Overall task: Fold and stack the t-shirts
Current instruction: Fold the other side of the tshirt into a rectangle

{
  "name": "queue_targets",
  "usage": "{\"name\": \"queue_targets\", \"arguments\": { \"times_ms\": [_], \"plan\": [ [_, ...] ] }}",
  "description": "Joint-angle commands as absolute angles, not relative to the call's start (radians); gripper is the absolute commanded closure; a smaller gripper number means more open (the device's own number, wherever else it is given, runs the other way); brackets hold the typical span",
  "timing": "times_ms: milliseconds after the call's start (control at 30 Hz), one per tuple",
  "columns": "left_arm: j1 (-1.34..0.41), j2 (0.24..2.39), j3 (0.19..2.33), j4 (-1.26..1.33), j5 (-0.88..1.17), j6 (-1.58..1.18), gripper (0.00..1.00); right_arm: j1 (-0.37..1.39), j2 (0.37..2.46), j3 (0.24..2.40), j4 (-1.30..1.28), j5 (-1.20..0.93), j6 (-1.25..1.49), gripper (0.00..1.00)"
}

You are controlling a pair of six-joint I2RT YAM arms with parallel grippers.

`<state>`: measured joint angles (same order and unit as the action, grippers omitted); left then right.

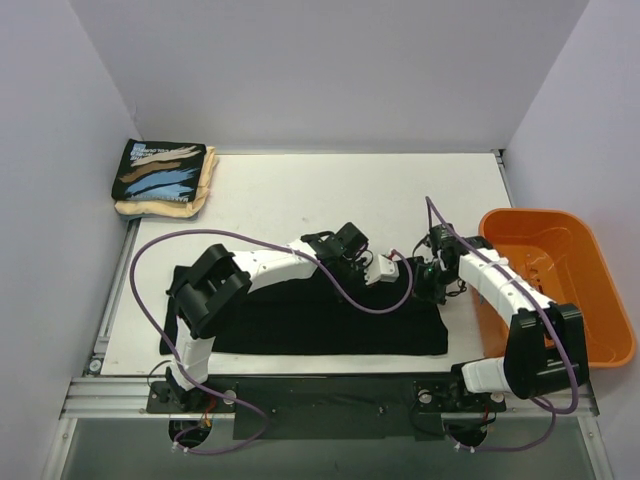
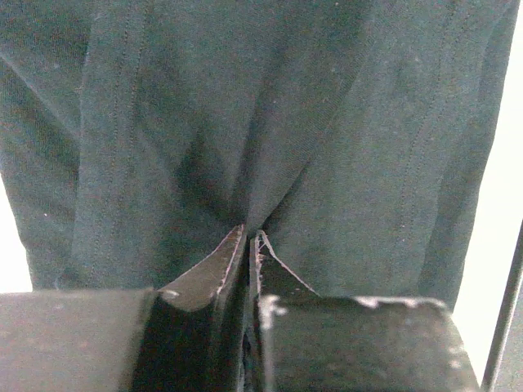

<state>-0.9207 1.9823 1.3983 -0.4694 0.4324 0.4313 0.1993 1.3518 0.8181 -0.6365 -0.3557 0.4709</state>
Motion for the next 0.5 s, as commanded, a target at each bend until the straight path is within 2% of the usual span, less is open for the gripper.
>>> {"name": "queue_targets", "arguments": {
  "times_ms": [0,100,233,467],
  "plan": [
    [-0.923,1.945,1.397,-0.515,0.465,0.485,0.78,0.190,1.364,0.767,-0.677,-0.354,0.468,1.00],
    [-0.923,1.942,1.414,-0.538,0.477,0.502,0.66,0.166,1.425,0.753,-0.628,-0.376,0.471,1.00],
    [-0.922,1.933,1.428,-0.566,0.502,0.518,0.62,0.133,1.453,0.736,-0.620,-0.393,0.479,1.00],
    [-0.922,1.933,1.450,-0.620,0.543,0.552,0.49,0.193,1.388,0.720,-0.652,-0.380,0.515,1.00]
  ]
}}
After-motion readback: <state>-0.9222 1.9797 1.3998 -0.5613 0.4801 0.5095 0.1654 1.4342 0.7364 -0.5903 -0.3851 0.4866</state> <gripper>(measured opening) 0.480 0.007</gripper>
